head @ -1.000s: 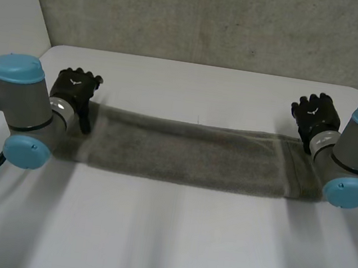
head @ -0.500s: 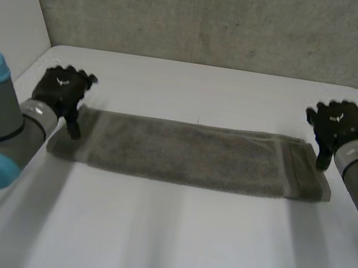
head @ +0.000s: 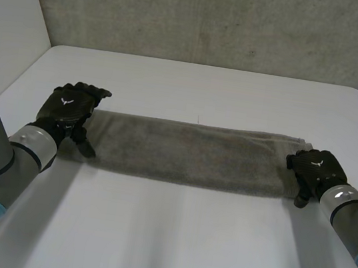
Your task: Fold the towel.
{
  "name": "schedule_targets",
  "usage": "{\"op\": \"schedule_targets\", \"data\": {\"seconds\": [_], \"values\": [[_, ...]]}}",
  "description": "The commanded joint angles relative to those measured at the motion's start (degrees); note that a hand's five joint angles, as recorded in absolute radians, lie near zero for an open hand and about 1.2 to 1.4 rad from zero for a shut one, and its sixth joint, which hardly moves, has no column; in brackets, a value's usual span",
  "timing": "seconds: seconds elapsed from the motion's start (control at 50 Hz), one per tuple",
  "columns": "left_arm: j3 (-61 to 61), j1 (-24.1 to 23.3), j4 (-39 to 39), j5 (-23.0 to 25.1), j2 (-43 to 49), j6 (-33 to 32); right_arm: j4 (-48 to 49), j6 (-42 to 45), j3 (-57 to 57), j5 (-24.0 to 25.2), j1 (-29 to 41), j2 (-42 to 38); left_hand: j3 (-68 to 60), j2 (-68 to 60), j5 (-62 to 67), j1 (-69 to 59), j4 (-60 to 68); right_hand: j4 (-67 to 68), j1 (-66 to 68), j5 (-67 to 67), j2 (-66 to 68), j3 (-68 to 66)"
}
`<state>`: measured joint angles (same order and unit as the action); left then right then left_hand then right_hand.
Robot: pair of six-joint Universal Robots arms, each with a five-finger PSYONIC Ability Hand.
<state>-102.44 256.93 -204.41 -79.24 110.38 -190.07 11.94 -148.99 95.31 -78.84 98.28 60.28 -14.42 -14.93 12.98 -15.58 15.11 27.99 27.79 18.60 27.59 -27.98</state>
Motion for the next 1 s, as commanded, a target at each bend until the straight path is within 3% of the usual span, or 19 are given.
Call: {"op": "schedule_targets", "data": {"seconds": [0.02, 0.06, 0.1, 0.12, 0.14, 0.16, 0.18, 0.26, 0.38, 0.56, 0.66, 0.8, 0.82, 0.86, 0.88, 0.92, 1.0], "values": [[0.1, 0.4, 0.0, -0.2, 0.3, -0.3, 0.6, 2.6, -1.4, -0.9, -0.5, -1.5, 3.0, 3.5, -11.6, 4.2, -3.7, 6.8, 7.0, 6.2, 7.2, -6.8], [0.1, 0.4, 0.1, -0.2, 0.5, -0.4, 0.8, 3.4, -1.4, -1.1, -0.9, -1.7, 3.0, 3.5, -11.6, 4.2, -3.7, 8.3, 8.5, 7.7, 8.7, -8.3], [0.1, 0.4, 0.1, -0.2, 0.5, -0.5, 0.8, 4.7, -1.9, -1.6, -1.6, -2.9, 3.0, 3.5, -11.6, 4.2, -3.7, 26.7, 26.9, 26.1, 27.1, -26.7], [0.1, 0.4, 0.1, -0.2, 0.6, -0.5, 0.8, 4.7, -1.9, -1.6, -1.6, -2.9, 3.0, 3.5, -11.6, 4.2, -3.7, 26.8, 27.0, 26.2, 27.2, -26.8], [0.1, 0.4, 0.1, -0.2, 0.6, -0.5, 0.8, 5.0, -2.1, -2.2, -2.0, -3.1, 3.0, 3.5, -11.6, 4.2, -3.7, 43.0, 43.2, 42.4, 43.4, -43.0], [0.0, 0.4, 0.1, -0.2, 0.6, -0.5, 0.8, 5.0, -2.1, -2.2, -2.0, -3.1, 3.0, 3.5, -11.6, 4.2, -3.7, 43.2, 43.4, 42.5, 43.6, -43.2], [0.0, 0.4, 0.1, -0.2, 0.6, -0.5, 0.9, 5.2, -2.4, -3.2, -2.5, -3.1, 3.0, 3.5, -11.6, 4.2, -3.7, 51.9, 52.1, 51.3, 52.3, -51.9], [0.0, 0.3, 0.1, -0.2, 0.5, -0.5, 0.9, 5.4, -3.0, -6.8, -4.0, -1.7, 3.0, 3.5, -11.6, 4.2, -3.7, 52.0, 52.2, 51.4, 52.4, -52.0], [0.0, 0.3, 0.1, -0.4, 0.1, -0.4, 0.5, 7.0, -3.4, -7.3, -6.3, 1.2, 3.0, 3.5, -11.6, 4.2, -3.7, 52.0, 52.2, 51.4, 52.4, -52.0], [0.4, 0.9, 0.2, -0.6, -2.1, -0.4, -0.6, 17.8, -8.1, -8.3, -14.9, 1.5, 3.2, 3.7, -11.8, 4.4, -3.9, 52.0, 52.2, 51.4, 52.4, -52.0], [1.7, 2.2, 0.6, -0.5, -3.9, 0.0, -3.1, 21.1, -13.0, -8.4, -14.7, 1.3, 3.5, 4.0, -12.1, 4.7, -4.2, 52.0, 52.2, 51.4, 52.4, -52.0], [5.0, 1.2, 0.8, -0.7, -4.0, 0.4, -4.6, 13.0, -23.2, -8.4, 1.5, 2.1, 3.7, 4.2, -12.3, 4.9, -4.4, 52.0, 52.2, 51.4, 52.4, -52.0], [5.8, 0.7, 0.9, -0.7, -4.0, 0.9, -4.6, 13.0, -23.2, -8.4, 1.6, 2.1, 3.7, 4.2, -12.3, 4.9, -4.4, 52.0, 52.2, 51.4, 52.4, -52.0], [6.6, -0.1, 0.9, -0.8, -4.0, 1.8, -4.6, 12.5, -25.7, -8.2, 10.5, 1.4, 3.7, 4.2, -12.3, 4.9, -4.4, 52.0, 52.2, 51.4, 52.4, -52.0], [7.4, -1.2, 0.9, -1.3, -4.1, 2.9, -4.6, 12.5, -25.7, -8.2, 10.5, 1.4, 3.7, 4.2, -12.3, 4.9, -4.4, 52.0, 52.2, 51.4, 52.4, -52.0], [8.0, -1.9, 0.9, -1.9, -4.1, 3.9, -4.0, 12.7, -26.8, -7.8, 19.9, -0.4, 3.7, 4.2, -12.3, 4.9, -4.4, 52.0, 52.2, 51.4, 52.4, -52.0], [9.1, -3.5, 0.9, -4.8, -3.9, 5.6, -3.4, 12.5, -27.6, -7.3, 26.4, -4.4, 3.7, 4.2, -12.3, 4.9, -4.4, 52.0, 52.2, 51.4, 52.4, -52.0]]}}
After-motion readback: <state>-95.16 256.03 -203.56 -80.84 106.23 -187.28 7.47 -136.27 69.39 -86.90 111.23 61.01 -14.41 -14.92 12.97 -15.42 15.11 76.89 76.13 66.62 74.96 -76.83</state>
